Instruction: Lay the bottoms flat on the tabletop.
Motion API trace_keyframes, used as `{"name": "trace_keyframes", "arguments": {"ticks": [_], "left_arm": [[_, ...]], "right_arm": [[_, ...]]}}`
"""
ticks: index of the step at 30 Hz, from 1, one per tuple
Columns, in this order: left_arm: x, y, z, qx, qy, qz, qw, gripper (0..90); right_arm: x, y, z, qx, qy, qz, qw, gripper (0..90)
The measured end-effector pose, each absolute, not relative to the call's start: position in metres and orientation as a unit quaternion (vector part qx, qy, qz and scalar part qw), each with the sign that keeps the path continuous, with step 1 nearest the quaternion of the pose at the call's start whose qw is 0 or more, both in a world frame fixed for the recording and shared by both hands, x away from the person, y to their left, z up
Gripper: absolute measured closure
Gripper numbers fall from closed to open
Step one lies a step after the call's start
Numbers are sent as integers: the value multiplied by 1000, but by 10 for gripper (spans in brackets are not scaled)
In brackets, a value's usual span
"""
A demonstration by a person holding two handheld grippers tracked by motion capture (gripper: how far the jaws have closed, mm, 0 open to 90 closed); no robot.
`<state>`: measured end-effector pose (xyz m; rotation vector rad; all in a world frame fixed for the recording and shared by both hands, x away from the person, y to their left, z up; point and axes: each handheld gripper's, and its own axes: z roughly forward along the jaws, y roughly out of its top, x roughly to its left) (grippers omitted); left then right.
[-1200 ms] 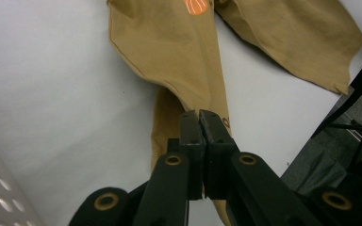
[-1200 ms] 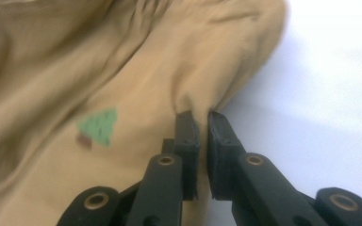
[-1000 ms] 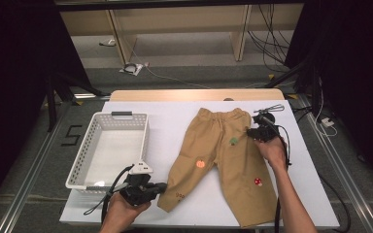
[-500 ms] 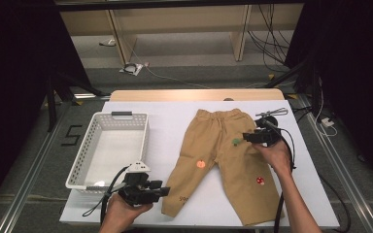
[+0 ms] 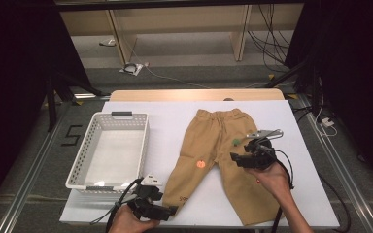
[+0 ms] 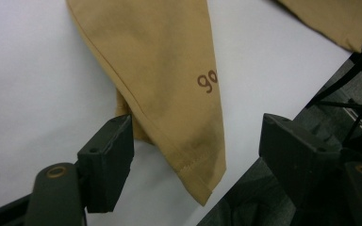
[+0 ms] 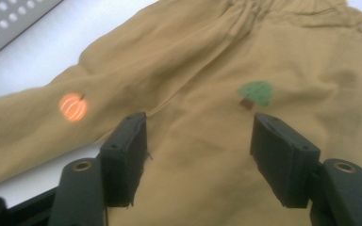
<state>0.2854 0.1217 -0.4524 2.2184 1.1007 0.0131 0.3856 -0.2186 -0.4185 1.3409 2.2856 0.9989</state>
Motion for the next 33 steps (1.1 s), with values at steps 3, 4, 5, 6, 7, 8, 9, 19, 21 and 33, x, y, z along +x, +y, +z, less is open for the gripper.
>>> {"name": "trace_keyframes", "arguments": {"ticks": [3,4,5,6,7,8,9,19,21,33], "left_arm": [[285,121,-459,847,422,-2,325,321],[285,121,-459,847,422,-2,325,352],[286,121,-461,847,419,-9,327,395],[286,121,-462,846,419,-14,331,439],[286,121,-462,846,417,-19,332,493],[286,121,-462,846,417,-19,332,544],[286,120,-463,846,416,-23,332,587],[281,112,-441,840,382,-24,384,871],[281,109,-433,835,378,-28,399,870],[290,119,-397,807,377,-24,454,869]], "right_arm": [[375,-216,-424,466,798,352,150,340],[373,-216,-424,466,798,354,146,332],[371,-217,-426,468,795,358,142,329],[368,-217,-426,469,794,360,143,327],[366,-217,-427,468,794,361,143,325],[364,-217,-428,466,795,362,144,325],[362,-218,-428,465,795,362,143,325],[353,-215,-430,461,798,361,139,327],[352,-215,-430,458,800,361,139,327],[350,-216,-429,458,800,362,140,327]]}}
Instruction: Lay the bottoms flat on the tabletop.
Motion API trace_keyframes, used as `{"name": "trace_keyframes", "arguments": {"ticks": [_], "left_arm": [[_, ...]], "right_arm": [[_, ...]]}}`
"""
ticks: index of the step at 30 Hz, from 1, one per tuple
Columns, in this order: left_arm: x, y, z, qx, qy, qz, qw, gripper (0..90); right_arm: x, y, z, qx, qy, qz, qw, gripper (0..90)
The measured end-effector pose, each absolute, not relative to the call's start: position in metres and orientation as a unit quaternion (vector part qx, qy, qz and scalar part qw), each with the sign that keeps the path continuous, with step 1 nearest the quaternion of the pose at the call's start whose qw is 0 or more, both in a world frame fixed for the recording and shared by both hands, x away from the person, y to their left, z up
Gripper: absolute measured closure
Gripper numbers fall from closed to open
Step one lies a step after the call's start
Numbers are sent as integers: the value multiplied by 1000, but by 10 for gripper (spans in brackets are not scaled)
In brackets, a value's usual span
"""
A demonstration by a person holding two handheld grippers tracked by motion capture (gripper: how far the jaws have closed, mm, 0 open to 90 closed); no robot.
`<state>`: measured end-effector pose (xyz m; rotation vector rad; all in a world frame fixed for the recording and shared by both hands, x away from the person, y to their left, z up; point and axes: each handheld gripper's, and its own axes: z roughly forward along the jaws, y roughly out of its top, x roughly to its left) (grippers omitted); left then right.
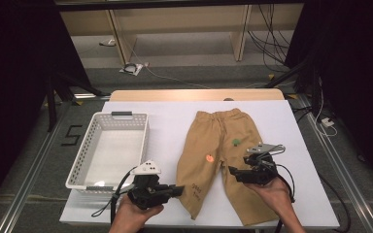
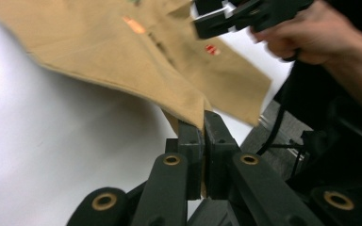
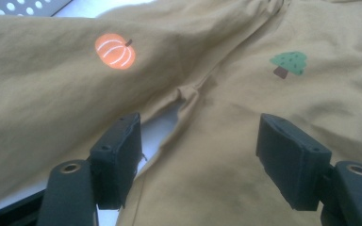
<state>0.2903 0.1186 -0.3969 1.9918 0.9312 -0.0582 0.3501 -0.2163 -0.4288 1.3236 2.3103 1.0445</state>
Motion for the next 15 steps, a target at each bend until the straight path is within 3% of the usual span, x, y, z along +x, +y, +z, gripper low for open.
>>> {"name": "trace_keyframes", "arguments": {"ticks": [7,15], "left_arm": [[296,132,-433,823,409,-36,394,868],[298,135,-459,858,413,5,303,868]], "right_arm": [[349,-213,-430,452,806,355,140,327],[346,-209,-432,445,815,346,138,328]]}}
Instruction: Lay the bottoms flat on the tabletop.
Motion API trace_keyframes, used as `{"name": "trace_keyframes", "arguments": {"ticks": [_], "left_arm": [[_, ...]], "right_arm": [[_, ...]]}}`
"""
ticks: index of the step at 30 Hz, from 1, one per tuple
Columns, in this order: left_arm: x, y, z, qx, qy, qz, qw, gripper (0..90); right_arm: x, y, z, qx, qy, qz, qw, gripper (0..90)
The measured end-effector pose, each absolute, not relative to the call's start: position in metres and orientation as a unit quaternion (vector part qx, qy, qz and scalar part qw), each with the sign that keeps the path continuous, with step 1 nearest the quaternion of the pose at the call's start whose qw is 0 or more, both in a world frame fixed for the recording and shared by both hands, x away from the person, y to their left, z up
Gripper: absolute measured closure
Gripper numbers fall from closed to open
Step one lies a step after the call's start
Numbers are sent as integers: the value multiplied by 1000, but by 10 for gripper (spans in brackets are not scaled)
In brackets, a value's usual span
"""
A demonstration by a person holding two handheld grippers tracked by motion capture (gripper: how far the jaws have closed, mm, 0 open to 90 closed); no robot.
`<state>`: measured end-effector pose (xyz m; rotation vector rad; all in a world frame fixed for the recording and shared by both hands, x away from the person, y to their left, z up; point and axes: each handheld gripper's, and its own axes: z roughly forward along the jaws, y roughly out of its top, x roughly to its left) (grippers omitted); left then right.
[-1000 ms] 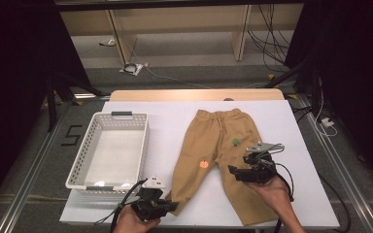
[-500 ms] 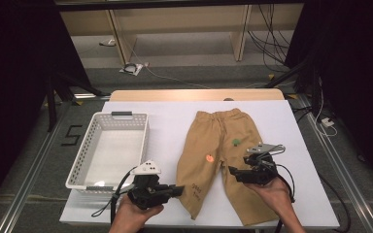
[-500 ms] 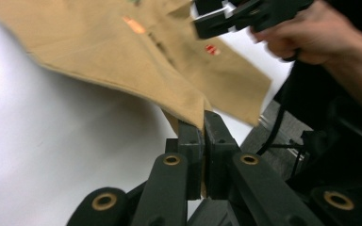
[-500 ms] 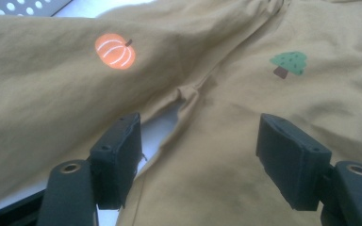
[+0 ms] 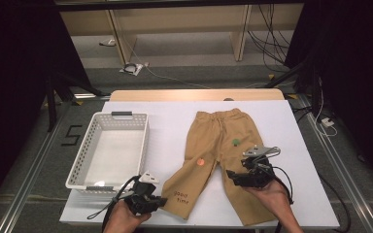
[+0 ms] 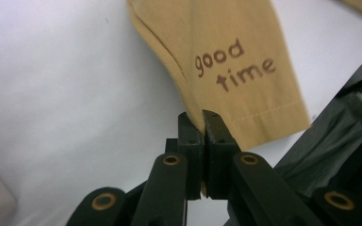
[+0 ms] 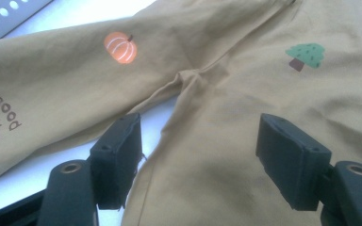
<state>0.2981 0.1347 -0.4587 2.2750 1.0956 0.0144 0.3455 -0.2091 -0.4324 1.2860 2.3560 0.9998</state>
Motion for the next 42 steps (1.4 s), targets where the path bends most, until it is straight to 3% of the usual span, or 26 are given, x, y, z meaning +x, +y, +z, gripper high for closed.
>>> {"name": "trace_keyframes", "arguments": {"ticks": [7,13,18,22,25,30,33,42], "left_arm": [[299,131,-471,880,404,18,249,868],[298,132,-470,882,403,38,240,858],[296,133,-460,878,406,22,254,660],[295,135,-448,868,414,38,270,507],[290,136,-429,854,422,70,296,441],[282,131,-415,847,412,82,326,411],[280,119,-414,850,399,42,341,390],[278,85,-434,871,366,8,329,334]], "right_arm": [[347,-211,-435,447,815,342,137,329],[347,-210,-436,445,817,342,137,329],[347,-211,-436,447,815,342,137,329],[347,-211,-435,447,815,342,138,329],[347,-211,-436,448,814,343,138,329],[347,-211,-435,449,814,342,137,329],[348,-211,-435,449,814,342,137,329],[348,-212,-435,449,813,344,140,329]]}}
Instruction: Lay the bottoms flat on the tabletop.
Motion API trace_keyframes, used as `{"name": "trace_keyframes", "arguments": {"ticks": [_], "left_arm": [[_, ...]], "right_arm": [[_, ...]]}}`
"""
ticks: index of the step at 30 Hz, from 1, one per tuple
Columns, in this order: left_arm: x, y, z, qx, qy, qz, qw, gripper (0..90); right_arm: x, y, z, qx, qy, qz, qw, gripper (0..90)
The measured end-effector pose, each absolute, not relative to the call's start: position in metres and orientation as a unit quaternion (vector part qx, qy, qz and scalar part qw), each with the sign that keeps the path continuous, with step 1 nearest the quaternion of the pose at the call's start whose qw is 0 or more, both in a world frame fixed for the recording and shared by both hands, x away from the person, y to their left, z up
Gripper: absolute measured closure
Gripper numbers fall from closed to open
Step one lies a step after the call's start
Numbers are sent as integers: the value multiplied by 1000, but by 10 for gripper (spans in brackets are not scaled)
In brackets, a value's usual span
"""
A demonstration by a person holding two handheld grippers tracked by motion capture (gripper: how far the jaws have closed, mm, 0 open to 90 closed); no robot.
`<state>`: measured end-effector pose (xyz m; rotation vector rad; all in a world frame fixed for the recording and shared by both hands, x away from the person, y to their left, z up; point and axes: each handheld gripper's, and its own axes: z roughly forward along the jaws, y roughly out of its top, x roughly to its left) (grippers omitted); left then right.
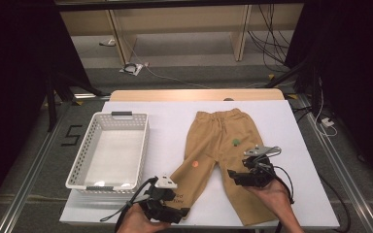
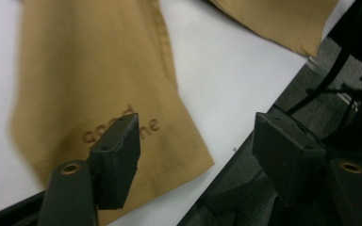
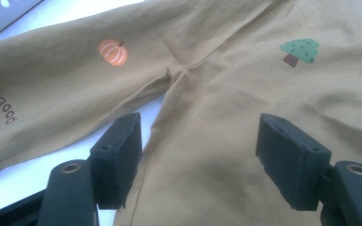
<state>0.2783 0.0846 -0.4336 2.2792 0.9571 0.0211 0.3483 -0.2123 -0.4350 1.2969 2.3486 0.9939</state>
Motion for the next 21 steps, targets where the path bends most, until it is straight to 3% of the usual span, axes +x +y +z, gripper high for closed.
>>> {"name": "trace_keyframes", "arguments": {"ticks": [9,11,14,16,21], "left_arm": [[283,62,-458,898,339,25,278,526],[283,58,-463,906,328,41,266,599],[287,58,-470,907,324,33,267,789],[289,59,-470,905,325,25,274,858],[290,56,-469,893,326,-12,309,895]], "right_arm": [[350,-212,-437,448,816,340,137,328],[349,-212,-437,449,814,341,136,328],[349,-212,-436,450,814,341,137,328],[349,-213,-436,451,814,340,136,329],[350,-213,-437,452,814,338,137,330]]}}
